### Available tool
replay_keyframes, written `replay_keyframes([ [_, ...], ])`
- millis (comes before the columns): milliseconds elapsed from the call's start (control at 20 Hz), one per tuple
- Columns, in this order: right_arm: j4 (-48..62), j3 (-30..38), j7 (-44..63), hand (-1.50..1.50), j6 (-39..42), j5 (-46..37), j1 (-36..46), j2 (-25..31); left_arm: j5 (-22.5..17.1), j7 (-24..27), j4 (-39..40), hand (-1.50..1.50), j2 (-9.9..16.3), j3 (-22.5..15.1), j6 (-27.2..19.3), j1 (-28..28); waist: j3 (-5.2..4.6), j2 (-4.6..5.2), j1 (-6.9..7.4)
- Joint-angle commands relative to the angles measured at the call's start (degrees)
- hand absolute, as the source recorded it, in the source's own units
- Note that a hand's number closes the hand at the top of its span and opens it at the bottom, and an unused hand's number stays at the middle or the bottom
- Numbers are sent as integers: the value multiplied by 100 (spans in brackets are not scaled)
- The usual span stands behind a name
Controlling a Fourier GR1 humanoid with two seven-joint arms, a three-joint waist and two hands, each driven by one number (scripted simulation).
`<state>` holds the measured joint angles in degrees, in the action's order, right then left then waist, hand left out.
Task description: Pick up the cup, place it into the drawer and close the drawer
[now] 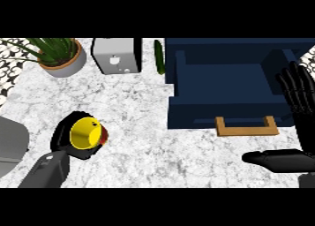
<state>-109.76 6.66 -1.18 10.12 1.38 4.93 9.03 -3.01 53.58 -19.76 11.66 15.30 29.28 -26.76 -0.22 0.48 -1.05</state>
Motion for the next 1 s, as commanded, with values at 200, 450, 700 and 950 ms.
replay_keyframes([
  [200,-72,-120,-51,-150,-159,-151,-48,-177,-696,931,-194,150,-100,748,-399,-83,9,-24,19],
  [450,359,174,-353,-150,-24,-69,-1,11,-631,933,-757,150,-214,526,-407,-179,22,-44,91],
  [700,8,237,-36,-150,26,47,-131,93,-706,-102,-1793,150,-328,167,-421,-239,31,-100,154],
  [950,22,480,22,-150,88,242,-145,197,-594,-912,-3074,150,-823,-264,-1370,-417,33,-111,188],
])
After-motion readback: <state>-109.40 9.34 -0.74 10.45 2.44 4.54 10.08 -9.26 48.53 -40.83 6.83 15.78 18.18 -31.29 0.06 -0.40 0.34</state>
